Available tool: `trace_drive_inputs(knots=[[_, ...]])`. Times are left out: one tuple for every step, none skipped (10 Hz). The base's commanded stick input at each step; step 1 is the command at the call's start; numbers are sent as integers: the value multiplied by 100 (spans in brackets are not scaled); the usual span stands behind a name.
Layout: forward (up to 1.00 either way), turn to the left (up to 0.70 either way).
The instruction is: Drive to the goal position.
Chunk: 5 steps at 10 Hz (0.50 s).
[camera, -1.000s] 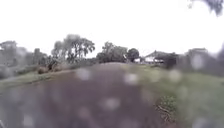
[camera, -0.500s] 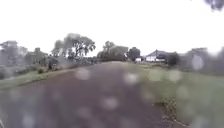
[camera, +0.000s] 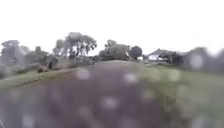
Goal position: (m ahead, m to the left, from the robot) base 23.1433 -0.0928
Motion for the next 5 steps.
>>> trace_drive_inputs(knots=[[100, 0], [100, 0], [100, 0], [100, -22], [100, -29]])
